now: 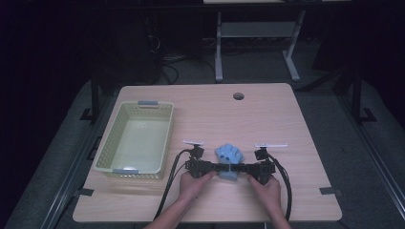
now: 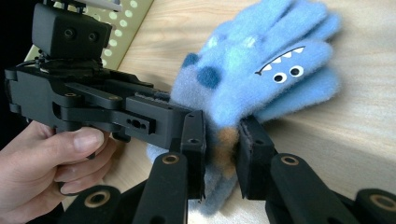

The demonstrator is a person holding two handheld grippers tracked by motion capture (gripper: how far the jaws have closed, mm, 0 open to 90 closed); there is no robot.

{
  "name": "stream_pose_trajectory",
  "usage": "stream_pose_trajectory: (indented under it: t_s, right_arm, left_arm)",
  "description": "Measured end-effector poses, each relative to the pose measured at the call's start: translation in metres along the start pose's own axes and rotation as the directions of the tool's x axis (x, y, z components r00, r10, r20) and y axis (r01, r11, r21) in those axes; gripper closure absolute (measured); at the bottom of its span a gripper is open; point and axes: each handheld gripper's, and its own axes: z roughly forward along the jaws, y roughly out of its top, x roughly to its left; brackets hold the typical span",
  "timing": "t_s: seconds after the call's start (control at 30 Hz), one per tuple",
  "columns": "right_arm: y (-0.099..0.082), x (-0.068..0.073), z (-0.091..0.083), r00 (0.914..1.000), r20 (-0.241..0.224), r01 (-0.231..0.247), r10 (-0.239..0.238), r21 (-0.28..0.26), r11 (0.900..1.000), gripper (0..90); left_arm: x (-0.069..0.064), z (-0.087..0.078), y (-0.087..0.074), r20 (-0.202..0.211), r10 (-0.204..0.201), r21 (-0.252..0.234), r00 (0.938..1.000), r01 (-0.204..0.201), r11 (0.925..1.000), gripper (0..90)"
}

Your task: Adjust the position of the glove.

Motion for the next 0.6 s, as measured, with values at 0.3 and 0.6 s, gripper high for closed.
stream_pose_trajectory:
  t_s: [0.3,0.6]
  right_arm:
    - [0.003,0.01,-0.009,0.9997,-0.004,0.025,-0.025,-0.022,0.9994,75.2]
    - [0.009,0.023,-0.022,0.998,0.009,0.063,-0.063,-0.036,0.9973,75.4]
  left_arm:
    - [-0.009,-0.007,0.005,0.024,0.023,-0.006,0.9995,-0.023,0.9997,69.9]
    - [-0.02,-0.012,0.011,0.058,0.065,-0.013,0.9962,-0.064,0.9979,69.9]
